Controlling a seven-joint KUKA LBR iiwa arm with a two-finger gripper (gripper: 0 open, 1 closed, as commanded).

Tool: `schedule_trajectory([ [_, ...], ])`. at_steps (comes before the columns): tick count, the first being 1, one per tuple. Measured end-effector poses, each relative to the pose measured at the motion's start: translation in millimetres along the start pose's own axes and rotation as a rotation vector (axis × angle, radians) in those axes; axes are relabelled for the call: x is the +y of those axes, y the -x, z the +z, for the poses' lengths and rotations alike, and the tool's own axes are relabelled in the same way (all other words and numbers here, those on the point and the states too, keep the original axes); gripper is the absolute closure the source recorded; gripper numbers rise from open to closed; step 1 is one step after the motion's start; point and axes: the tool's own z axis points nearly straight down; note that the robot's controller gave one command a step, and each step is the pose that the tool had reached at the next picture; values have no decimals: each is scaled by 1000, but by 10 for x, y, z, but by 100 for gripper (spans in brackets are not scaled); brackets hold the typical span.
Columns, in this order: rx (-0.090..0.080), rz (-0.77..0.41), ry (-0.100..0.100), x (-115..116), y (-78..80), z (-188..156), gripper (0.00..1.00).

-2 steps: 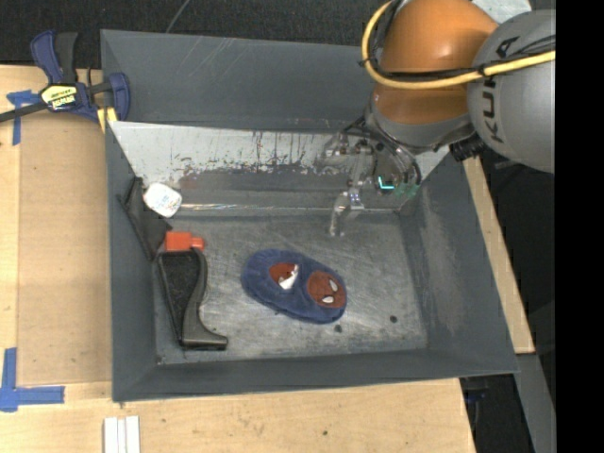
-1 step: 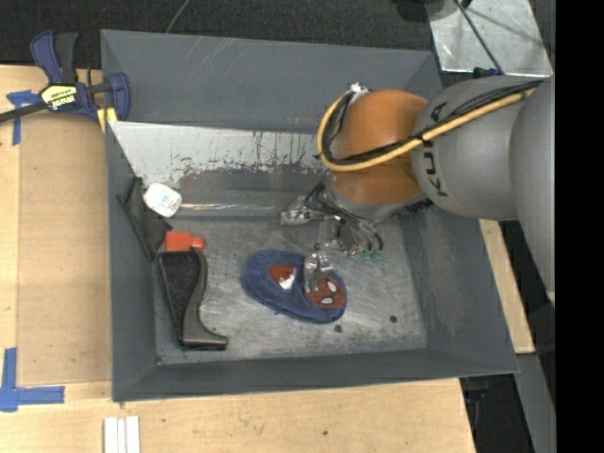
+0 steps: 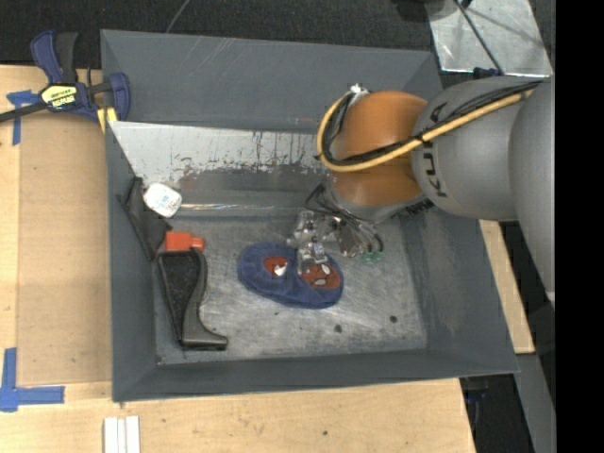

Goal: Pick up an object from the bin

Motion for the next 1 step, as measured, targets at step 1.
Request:
schedule_trajectory([
  [1,-7,-35,0,149,-21,-1389,100],
])
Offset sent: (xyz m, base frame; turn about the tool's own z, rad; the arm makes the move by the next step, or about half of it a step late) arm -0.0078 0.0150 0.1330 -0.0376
